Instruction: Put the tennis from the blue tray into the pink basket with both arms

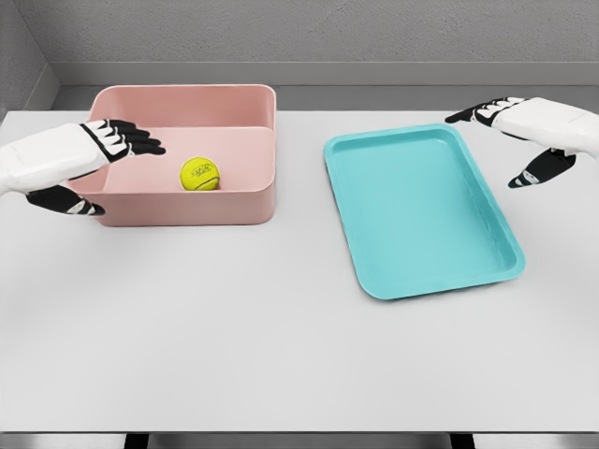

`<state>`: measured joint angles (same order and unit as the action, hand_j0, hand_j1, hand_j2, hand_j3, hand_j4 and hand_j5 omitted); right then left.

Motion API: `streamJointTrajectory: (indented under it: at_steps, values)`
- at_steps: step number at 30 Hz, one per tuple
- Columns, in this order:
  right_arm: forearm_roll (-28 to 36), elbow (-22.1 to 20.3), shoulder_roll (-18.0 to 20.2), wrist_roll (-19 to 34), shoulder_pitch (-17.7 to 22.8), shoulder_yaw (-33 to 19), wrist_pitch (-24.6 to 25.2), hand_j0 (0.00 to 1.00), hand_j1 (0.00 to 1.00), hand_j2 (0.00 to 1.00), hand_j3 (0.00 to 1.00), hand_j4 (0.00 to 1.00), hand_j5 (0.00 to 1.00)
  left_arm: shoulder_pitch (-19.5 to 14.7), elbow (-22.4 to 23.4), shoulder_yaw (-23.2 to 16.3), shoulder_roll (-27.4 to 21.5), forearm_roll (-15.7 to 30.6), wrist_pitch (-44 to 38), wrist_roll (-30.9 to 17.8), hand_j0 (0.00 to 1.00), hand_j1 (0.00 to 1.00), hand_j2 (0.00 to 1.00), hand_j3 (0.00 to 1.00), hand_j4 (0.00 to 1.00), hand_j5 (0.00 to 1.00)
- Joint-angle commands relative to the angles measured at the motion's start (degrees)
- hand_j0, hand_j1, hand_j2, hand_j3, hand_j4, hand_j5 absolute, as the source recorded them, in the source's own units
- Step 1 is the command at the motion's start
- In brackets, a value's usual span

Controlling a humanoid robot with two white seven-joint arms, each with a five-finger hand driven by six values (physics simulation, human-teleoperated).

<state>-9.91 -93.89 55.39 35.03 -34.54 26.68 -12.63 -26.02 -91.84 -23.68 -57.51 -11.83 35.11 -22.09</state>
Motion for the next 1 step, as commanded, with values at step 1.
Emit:
streamJointTrajectory:
  at_steps: [1]
  values:
    - [0.2, 0.0, 0.1, 0.0, 0.0, 0.0, 0.1, 1.0, 1.0, 1.0, 1.0, 1.0, 1.0, 0.0, 0.0, 0.1, -0.1, 0.4, -0.1, 0.0, 1.0, 1.0, 1.0, 1.0, 1.0, 1.0]
